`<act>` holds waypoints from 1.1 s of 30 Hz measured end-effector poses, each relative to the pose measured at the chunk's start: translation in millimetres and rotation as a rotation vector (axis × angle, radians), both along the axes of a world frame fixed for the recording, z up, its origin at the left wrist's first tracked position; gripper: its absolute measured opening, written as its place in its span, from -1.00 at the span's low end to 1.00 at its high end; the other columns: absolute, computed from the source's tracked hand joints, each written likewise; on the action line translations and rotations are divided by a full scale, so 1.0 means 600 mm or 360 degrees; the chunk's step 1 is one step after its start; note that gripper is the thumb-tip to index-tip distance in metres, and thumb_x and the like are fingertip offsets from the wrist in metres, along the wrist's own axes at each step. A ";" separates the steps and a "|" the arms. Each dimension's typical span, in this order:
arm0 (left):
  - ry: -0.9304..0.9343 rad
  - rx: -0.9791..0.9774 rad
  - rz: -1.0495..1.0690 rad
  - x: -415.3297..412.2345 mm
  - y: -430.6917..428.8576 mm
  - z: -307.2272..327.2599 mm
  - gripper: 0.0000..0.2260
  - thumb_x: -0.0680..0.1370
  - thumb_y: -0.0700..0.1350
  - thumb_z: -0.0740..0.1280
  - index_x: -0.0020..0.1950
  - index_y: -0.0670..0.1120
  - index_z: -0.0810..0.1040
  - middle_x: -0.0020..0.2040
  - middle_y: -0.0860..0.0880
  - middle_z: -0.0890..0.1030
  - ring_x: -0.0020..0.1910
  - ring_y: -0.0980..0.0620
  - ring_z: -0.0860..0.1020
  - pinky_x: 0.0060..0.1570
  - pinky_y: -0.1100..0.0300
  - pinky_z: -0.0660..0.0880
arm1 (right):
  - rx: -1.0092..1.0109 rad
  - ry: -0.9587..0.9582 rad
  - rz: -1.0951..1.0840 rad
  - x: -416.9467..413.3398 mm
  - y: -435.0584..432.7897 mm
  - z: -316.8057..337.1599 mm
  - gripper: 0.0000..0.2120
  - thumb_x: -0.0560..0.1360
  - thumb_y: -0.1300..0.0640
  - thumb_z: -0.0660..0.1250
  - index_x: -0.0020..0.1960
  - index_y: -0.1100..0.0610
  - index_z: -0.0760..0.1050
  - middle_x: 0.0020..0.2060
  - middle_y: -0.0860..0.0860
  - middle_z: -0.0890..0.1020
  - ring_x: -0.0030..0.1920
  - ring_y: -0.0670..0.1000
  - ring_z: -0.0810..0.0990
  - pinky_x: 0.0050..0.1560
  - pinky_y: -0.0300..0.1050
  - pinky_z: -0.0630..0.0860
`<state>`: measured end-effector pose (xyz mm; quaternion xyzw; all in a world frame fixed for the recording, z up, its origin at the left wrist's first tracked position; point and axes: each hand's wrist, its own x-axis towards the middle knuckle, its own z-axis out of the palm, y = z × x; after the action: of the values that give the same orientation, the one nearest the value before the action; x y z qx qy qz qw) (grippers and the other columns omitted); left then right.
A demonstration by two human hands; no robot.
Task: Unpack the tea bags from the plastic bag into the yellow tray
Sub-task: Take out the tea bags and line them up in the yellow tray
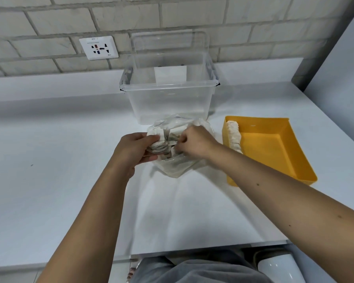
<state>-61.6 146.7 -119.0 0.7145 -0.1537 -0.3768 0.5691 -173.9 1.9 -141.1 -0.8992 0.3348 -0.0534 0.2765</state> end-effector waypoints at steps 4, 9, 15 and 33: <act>-0.0047 0.0032 -0.0018 0.000 -0.002 -0.008 -0.82 0.52 -0.16 0.44 0.08 -0.21 0.64 -0.05 -0.16 0.72 -0.20 -0.03 0.69 -0.17 0.20 0.66 | -0.0135 0.0284 -0.0007 0.023 0.016 -0.021 -0.67 0.38 -0.12 0.48 -0.19 0.11 0.46 -0.25 -0.02 0.53 -0.12 0.06 0.57 -0.22 -0.12 0.39; -0.0077 0.0040 -0.0040 0.001 -0.002 -0.010 -0.80 0.53 -0.16 0.43 0.10 -0.22 0.63 -0.05 -0.16 0.71 -0.23 -0.02 0.68 -0.18 0.20 0.66 | 0.0104 0.0242 -0.0118 0.023 0.005 -0.027 -0.69 0.34 -0.01 0.54 -0.06 0.12 0.54 -0.06 0.00 0.62 -0.03 0.04 0.59 -0.06 -0.09 0.53; -0.0093 0.0010 -0.0048 -0.006 -0.006 -0.007 -0.81 0.53 -0.15 0.43 0.09 -0.21 0.64 -0.07 -0.14 0.71 -0.24 0.00 0.68 -0.19 0.21 0.65 | 0.0522 -0.0125 -0.0211 -0.007 -0.008 -0.012 -0.61 0.23 0.09 0.64 -0.01 0.05 0.59 -0.25 -0.15 0.56 -0.18 -0.11 0.53 -0.22 -0.30 0.40; -0.0056 -0.0178 -0.0292 -0.090 -0.072 0.030 -0.85 0.53 -0.12 0.44 0.06 -0.13 0.66 -0.02 -0.14 0.72 -0.08 -0.10 0.70 -0.10 0.12 0.64 | 0.0332 -0.0408 -0.0524 -0.267 -0.097 0.077 -0.73 0.34 0.04 0.58 -0.20 0.23 0.61 -0.38 0.08 0.64 -0.38 -0.05 0.63 -0.28 -0.24 0.56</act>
<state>-115.8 103.7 -100.7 0.6710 -0.2492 -0.4056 0.5685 -333.9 -56.5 -94.7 -0.7848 0.4429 -0.1766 0.3959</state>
